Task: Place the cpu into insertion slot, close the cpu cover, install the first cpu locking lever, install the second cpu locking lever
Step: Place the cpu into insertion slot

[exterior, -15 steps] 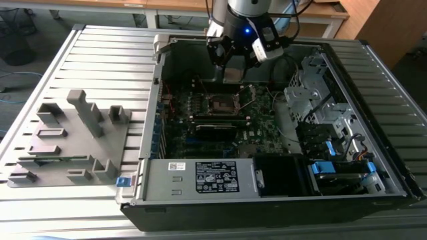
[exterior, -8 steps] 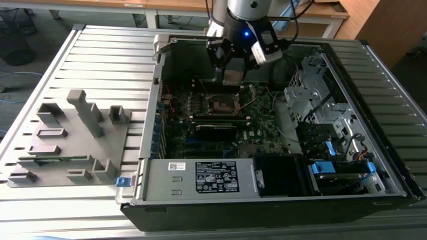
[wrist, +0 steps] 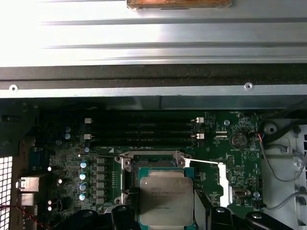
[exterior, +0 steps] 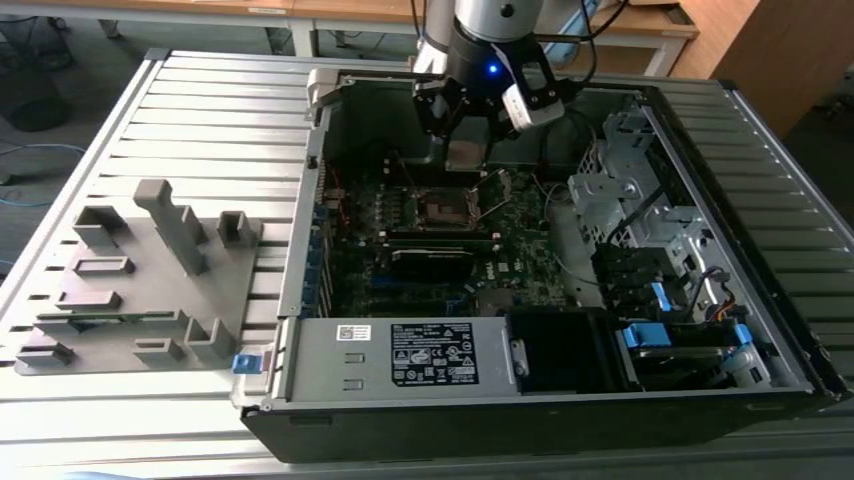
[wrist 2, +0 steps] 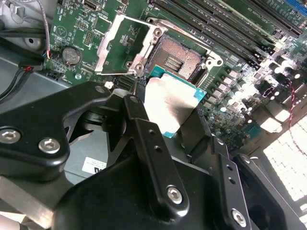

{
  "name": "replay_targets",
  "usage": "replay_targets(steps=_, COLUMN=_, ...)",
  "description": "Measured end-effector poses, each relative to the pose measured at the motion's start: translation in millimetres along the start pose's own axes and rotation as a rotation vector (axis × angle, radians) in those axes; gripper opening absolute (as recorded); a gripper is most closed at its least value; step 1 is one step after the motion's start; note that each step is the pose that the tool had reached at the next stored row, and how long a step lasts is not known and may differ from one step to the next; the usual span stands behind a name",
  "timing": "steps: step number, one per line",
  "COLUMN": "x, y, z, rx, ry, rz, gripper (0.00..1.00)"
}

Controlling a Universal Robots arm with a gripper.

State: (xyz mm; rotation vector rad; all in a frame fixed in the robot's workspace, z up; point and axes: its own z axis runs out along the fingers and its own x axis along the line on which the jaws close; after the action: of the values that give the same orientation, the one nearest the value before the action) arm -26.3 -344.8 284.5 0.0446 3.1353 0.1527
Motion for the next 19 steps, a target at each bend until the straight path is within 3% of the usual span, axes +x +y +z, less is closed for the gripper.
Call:
replay_targets(steps=6, x=0.0, y=-0.2, z=1.9, rx=-0.0002, ry=-0.0001, rz=0.0, gripper=0.54)
replay_targets(steps=19, x=0.0, y=-1.8, z=18.3, rx=-0.0001, ry=0.0, rz=0.0, gripper=0.54)
